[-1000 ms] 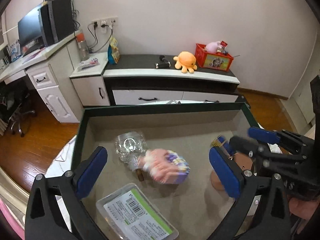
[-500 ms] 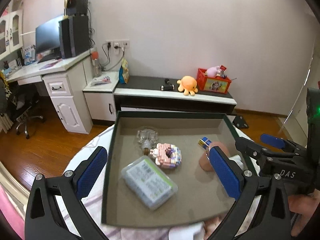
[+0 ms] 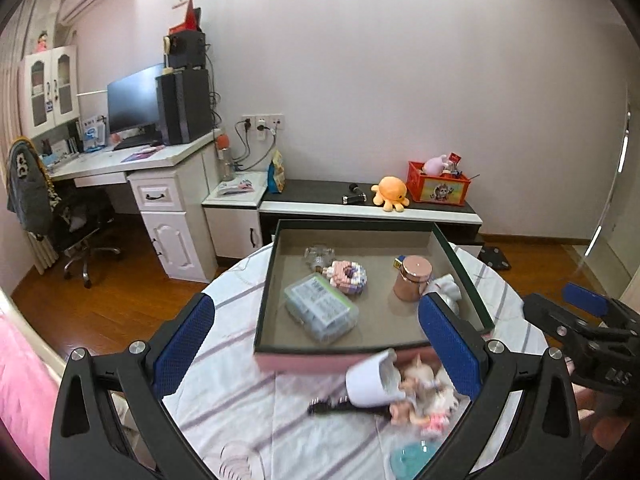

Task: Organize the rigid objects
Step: 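Open both tools over the tray and withdraw them back over the table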

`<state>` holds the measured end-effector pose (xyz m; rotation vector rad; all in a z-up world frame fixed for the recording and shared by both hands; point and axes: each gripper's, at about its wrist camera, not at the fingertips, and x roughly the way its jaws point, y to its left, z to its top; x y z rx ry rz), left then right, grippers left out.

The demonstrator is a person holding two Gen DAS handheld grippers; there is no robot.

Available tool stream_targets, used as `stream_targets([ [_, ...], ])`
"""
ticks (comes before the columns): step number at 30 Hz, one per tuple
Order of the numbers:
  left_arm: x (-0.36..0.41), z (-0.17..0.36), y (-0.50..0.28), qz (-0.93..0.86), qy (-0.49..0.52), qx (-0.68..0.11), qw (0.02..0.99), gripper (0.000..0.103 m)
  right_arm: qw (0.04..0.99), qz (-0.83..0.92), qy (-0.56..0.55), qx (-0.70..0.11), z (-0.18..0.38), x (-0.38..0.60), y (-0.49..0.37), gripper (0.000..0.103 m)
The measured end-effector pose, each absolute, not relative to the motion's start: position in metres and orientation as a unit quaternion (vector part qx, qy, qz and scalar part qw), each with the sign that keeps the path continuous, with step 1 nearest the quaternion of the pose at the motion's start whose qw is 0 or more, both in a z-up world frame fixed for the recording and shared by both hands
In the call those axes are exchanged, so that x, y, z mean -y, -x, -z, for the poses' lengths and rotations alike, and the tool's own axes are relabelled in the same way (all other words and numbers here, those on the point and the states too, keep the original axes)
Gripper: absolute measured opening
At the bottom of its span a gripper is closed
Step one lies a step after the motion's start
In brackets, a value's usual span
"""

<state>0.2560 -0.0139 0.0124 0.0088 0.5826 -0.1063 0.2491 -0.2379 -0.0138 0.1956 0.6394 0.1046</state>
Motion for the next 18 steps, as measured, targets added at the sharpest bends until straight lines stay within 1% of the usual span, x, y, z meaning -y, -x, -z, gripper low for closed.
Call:
stream_targets([
  [9,0.009,-0.015,-0.192,0.036,0.006,-0.273,0.961,0.103,0.951,-0.032,-0.097,-0.292,0.008,0.234,-0.172,0.103],
  [18,0.009,-0.006,-0.154,0.029,0.014,-0.28,0.96,0.103,0.947,-0.039,-0.107,-0.3,0.024,0.227,-0.135,0.103],
])
